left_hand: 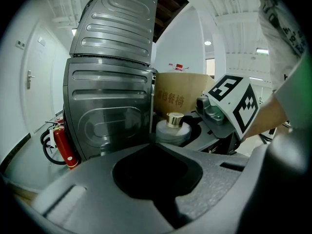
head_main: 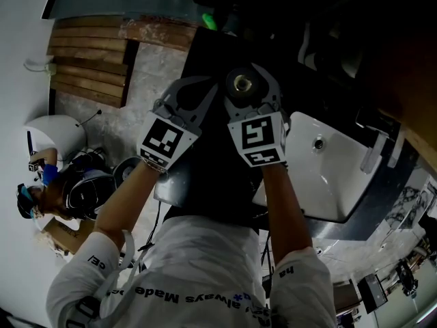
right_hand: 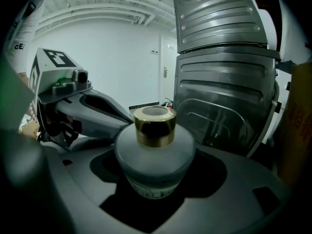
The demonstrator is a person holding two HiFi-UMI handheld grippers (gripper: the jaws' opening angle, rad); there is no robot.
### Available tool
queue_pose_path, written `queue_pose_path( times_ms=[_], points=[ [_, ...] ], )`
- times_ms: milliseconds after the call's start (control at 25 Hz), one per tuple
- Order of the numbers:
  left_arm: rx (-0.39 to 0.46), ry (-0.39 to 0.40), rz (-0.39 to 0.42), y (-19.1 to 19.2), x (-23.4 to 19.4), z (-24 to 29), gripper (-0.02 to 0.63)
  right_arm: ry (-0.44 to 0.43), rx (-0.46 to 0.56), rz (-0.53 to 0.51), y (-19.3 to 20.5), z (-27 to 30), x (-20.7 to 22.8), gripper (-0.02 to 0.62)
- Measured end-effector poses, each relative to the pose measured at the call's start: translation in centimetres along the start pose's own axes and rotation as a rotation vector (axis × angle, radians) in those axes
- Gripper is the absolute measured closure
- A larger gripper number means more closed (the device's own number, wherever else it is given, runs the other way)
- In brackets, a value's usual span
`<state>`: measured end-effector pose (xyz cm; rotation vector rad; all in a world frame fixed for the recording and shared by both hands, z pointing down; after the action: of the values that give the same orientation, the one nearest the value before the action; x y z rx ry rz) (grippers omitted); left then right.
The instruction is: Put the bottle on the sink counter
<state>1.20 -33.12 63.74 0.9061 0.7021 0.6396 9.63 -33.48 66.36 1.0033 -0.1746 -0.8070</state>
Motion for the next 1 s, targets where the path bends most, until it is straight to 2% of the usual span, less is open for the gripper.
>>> queue_pose_path(
  times_ms=[520, 840, 1000],
  points=[
    [-0.006, -0.009, 0.003, 0.1, 0.5, -0.4, 0.603, 0.003, 0.010, -0.002, 0.0, -0.2, 0.2, 0.259],
    [0.068, -0.064, -0.003, -2.5, 1.9, -3.7, 0.603, 0.032, 0.086, -0.039, -3.3, -3.0, 1.1, 0.253],
    [0.114, -0.067, -0.036, -4.8, 3.7, -6.6, 0.603, 0.090, 0.133, -0.038, -5.4, -6.8, 1.7, 0.253]
  ],
)
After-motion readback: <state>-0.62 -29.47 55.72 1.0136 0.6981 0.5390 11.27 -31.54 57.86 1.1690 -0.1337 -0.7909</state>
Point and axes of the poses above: the fingertips, and each gripper's own axes: z forward along the fingers, x to its right, y out of its underside, the point moved 5 cm from there along -z, backward along the fingers, and after that the axes turned 14 degrees about -z, right-handed, at the moved point
